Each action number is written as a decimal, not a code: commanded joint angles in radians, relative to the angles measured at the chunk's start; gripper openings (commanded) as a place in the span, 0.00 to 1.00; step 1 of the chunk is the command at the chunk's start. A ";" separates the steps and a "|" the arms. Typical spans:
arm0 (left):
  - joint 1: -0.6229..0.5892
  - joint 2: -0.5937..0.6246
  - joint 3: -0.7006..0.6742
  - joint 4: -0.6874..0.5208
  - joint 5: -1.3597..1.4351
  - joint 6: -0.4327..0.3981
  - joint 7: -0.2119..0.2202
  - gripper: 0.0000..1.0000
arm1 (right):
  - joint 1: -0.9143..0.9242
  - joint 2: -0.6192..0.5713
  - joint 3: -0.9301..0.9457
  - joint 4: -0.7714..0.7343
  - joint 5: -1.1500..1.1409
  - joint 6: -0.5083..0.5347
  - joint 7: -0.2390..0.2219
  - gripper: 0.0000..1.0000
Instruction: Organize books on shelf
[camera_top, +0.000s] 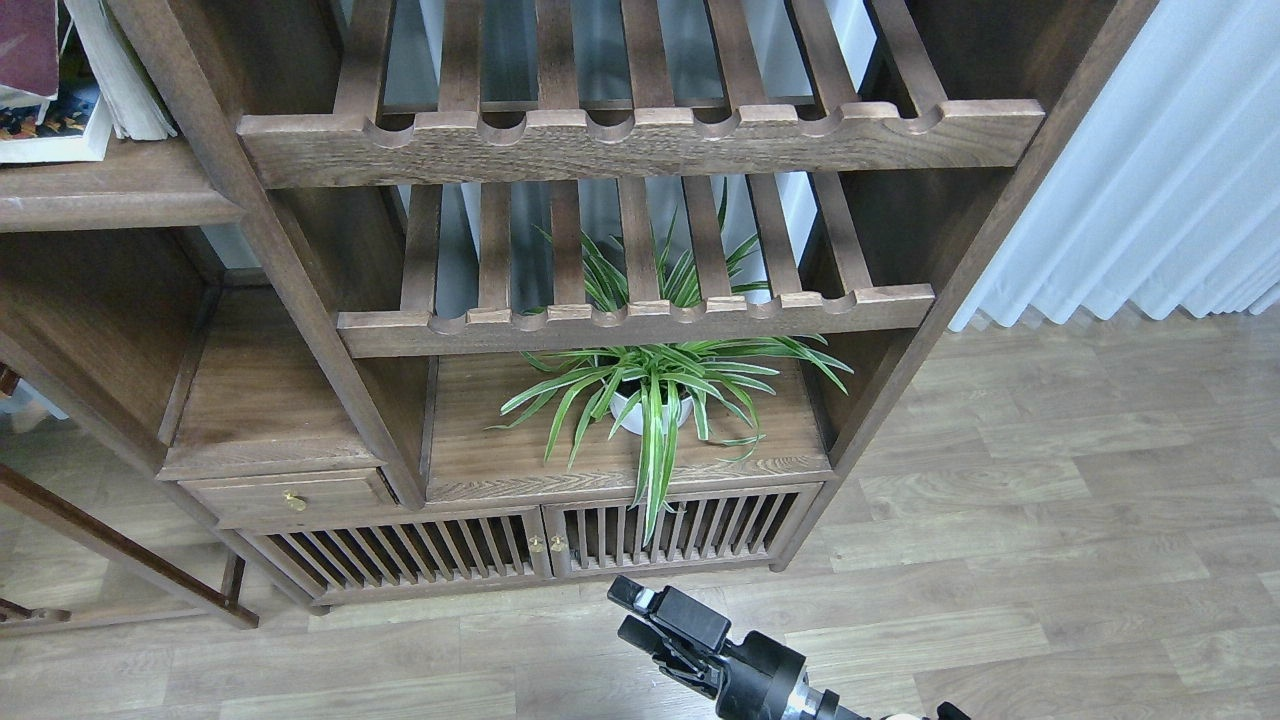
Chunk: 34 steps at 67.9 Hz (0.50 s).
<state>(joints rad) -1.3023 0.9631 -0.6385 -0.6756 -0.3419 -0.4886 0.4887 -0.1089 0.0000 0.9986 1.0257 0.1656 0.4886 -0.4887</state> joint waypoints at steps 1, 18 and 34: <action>-0.002 -0.021 0.011 0.025 0.011 0.000 0.000 0.03 | 0.000 0.000 0.000 0.002 0.000 0.000 0.000 1.00; 0.001 -0.034 0.013 0.064 0.043 0.000 0.000 0.32 | 0.000 0.000 -0.002 0.001 0.000 0.000 0.000 1.00; -0.003 -0.034 0.013 0.064 0.110 0.000 0.000 0.66 | 0.003 0.000 -0.002 0.001 0.000 0.000 0.000 1.00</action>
<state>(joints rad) -1.3013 0.9298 -0.6247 -0.6075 -0.2783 -0.4886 0.4887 -0.1087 0.0000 0.9972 1.0265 0.1656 0.4887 -0.4886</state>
